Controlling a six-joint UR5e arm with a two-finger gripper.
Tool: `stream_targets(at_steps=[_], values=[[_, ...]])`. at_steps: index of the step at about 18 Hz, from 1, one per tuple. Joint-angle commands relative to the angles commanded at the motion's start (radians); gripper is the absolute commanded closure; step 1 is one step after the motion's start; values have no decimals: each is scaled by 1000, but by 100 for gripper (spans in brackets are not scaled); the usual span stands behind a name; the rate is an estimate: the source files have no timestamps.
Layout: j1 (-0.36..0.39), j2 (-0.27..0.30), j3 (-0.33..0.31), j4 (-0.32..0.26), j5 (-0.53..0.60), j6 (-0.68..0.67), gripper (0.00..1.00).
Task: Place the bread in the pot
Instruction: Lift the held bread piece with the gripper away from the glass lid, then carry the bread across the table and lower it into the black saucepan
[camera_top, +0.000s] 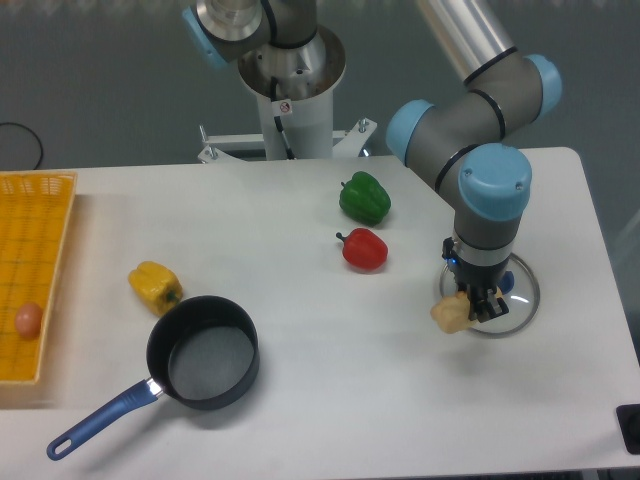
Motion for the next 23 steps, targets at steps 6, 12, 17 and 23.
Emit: stream_targets(at_steps=[6,12,17,23], values=[[-2,5,-3,0,2,-2,52],[-12,31,-5,-35,2,-15,52],[-29,66,-6,-95,2,-46,52],[-115,87,-14,-132,2,-184,52]])
